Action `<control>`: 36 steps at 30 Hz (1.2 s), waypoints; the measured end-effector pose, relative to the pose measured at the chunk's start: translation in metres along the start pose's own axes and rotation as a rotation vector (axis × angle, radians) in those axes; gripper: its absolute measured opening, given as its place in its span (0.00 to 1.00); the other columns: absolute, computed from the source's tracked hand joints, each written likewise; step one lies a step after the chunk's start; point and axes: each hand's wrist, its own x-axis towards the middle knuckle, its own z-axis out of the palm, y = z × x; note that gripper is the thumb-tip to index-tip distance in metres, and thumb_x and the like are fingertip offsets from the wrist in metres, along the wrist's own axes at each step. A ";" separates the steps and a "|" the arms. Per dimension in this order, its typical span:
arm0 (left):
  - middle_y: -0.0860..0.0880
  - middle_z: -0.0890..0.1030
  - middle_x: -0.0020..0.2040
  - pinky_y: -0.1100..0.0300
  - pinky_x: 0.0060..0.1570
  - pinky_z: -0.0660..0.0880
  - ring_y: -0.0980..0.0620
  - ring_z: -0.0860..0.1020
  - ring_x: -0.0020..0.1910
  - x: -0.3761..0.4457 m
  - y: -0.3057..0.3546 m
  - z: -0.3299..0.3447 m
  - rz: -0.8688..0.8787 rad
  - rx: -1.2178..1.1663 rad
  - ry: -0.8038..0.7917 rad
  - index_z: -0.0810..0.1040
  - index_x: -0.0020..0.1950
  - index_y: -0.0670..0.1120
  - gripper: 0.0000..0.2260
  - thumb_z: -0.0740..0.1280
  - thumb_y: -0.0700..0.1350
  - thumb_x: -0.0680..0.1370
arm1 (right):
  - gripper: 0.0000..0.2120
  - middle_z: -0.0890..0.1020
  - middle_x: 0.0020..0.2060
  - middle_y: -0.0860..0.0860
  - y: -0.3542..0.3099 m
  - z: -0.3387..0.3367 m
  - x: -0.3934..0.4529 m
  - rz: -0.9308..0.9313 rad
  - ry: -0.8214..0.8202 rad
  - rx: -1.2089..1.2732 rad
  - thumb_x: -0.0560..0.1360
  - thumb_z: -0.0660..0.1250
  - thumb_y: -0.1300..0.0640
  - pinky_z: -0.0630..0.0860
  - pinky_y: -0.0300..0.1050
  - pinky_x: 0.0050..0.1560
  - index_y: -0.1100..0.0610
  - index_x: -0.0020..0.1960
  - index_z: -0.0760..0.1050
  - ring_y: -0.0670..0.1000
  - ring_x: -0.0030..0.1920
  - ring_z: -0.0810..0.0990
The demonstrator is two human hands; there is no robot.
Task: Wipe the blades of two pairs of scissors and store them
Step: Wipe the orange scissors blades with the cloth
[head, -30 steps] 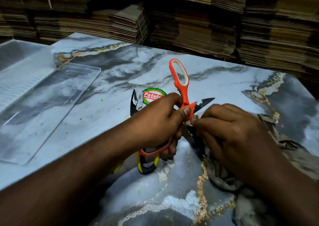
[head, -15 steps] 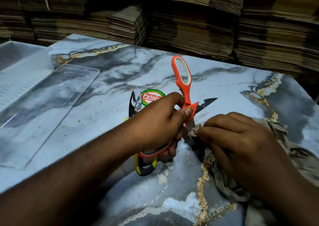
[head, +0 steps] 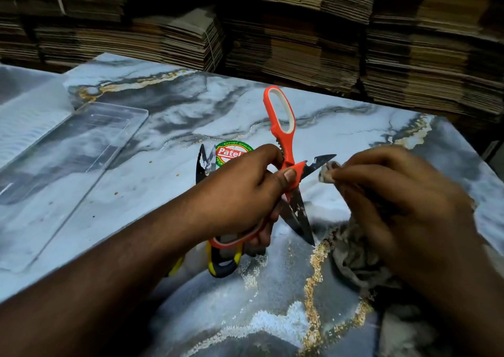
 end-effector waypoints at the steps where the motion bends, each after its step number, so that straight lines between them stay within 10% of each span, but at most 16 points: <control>1: 0.49 0.83 0.31 0.56 0.29 0.78 0.49 0.83 0.27 0.000 0.000 0.000 0.000 -0.003 0.008 0.73 0.55 0.53 0.06 0.60 0.53 0.87 | 0.09 0.84 0.52 0.53 -0.002 -0.001 -0.001 0.004 0.001 0.002 0.81 0.70 0.58 0.79 0.54 0.48 0.56 0.58 0.87 0.55 0.50 0.83; 36: 0.44 0.80 0.29 0.48 0.27 0.81 0.40 0.82 0.25 -0.004 0.009 0.005 -0.133 -0.206 0.006 0.72 0.52 0.46 0.09 0.59 0.50 0.88 | 0.06 0.81 0.43 0.51 -0.017 0.019 -0.003 -0.131 -0.171 -0.036 0.79 0.72 0.56 0.78 0.53 0.39 0.56 0.51 0.87 0.56 0.41 0.78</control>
